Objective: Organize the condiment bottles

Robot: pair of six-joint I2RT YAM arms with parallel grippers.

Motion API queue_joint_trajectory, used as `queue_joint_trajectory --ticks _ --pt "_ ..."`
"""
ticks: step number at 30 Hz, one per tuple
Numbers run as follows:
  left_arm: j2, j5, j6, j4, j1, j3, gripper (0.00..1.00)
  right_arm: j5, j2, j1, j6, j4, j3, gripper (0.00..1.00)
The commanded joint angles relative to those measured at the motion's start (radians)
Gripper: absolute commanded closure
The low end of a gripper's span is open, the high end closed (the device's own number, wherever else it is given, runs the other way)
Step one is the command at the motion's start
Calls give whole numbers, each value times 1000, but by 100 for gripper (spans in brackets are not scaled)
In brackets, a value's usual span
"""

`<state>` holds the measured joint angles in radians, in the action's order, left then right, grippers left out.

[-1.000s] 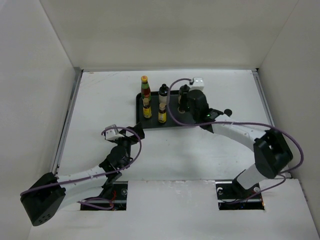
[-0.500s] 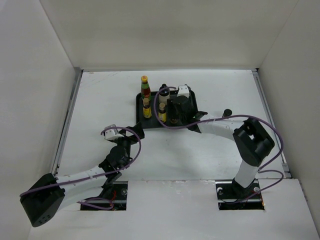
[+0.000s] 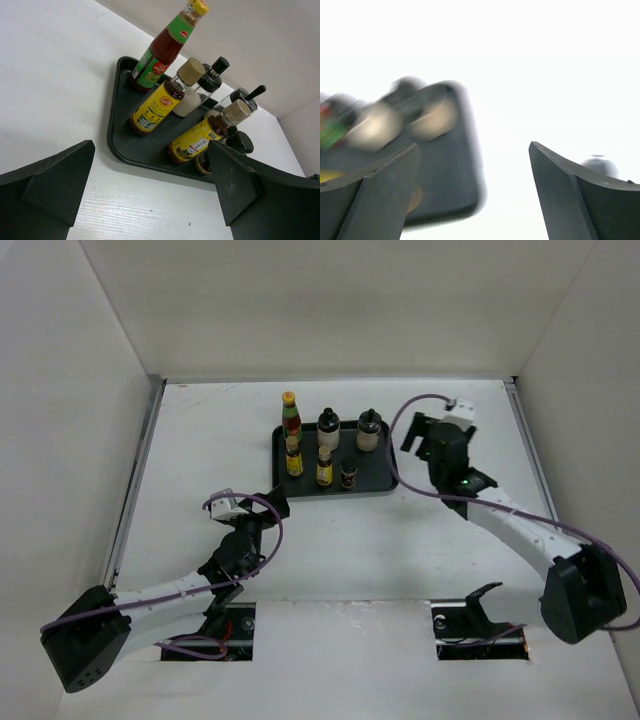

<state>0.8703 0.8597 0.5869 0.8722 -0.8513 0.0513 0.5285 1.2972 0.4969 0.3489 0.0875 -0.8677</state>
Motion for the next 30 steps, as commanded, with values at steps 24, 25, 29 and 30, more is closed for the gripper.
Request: queue_joint_trajectory --ticks 24,25,29,30 --pt "30 -16 13 44 1 -50 0 57 8 -153 -40 104 72 56" --pt "27 -16 13 44 -1 -50 0 57 7 -121 -47 100 52 56" --pt "55 -16 13 45 1 -42 0 27 69 -16 -36 92 -25 54" --pt "44 -16 13 45 1 -47 0 15 100 2 -33 95 -45 54"
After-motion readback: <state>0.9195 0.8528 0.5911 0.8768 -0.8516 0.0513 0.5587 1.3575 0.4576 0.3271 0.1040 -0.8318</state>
